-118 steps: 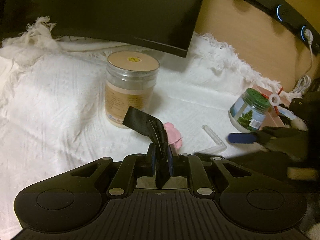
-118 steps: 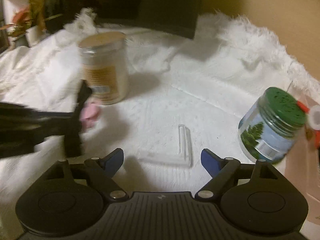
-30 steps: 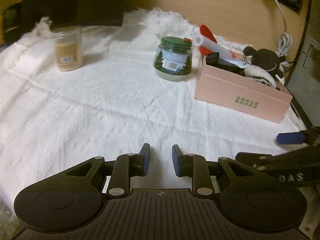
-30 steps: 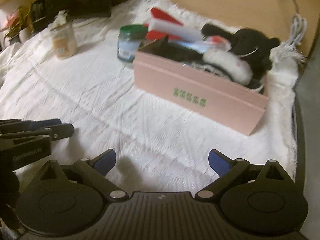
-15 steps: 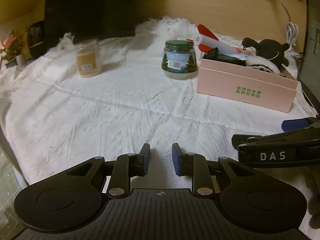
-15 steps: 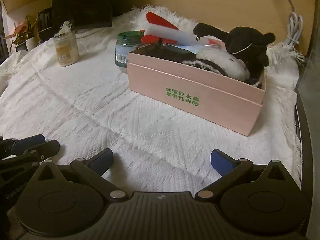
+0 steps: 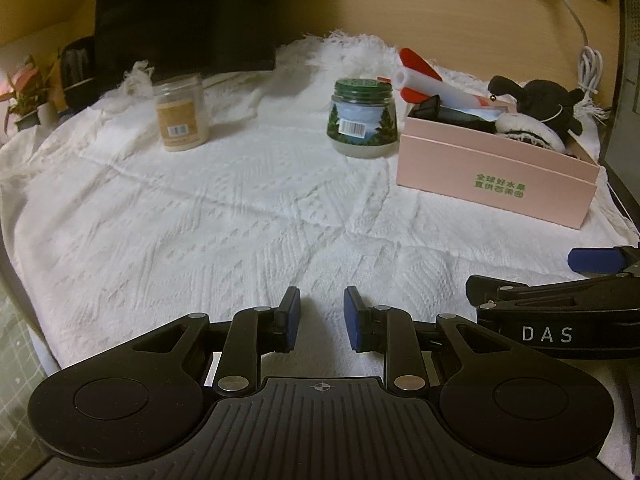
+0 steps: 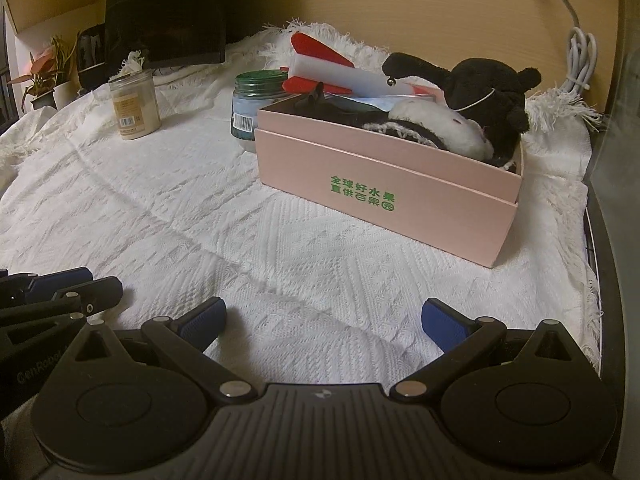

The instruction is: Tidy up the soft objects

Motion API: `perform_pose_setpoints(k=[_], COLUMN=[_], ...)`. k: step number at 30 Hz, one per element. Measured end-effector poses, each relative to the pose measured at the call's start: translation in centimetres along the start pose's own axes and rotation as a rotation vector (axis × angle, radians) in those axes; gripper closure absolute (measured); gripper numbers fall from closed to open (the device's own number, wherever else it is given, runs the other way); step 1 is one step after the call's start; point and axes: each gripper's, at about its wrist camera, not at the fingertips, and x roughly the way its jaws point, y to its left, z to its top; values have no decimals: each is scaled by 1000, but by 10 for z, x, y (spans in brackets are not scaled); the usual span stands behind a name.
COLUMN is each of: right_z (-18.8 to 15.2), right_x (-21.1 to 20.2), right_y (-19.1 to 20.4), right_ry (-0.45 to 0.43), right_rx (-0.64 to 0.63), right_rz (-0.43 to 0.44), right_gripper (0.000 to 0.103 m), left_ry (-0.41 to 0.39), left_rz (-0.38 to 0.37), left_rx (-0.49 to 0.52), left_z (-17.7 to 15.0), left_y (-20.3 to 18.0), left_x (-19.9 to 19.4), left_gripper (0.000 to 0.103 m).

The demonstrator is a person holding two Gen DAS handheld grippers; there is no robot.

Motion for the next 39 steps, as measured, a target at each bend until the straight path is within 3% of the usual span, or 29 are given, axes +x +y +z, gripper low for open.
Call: perform_pose_setpoints(k=[39], right_z=[0], right_x=[0], right_y=[0], right_ry=[1], right_rx=[0], right_rz=[1], right_gripper=[0], left_ry=[1], left_rz=[-6], left_rx=[-6], left_z=[1], left_y=[5], left_x=[1], left_gripper=[76])
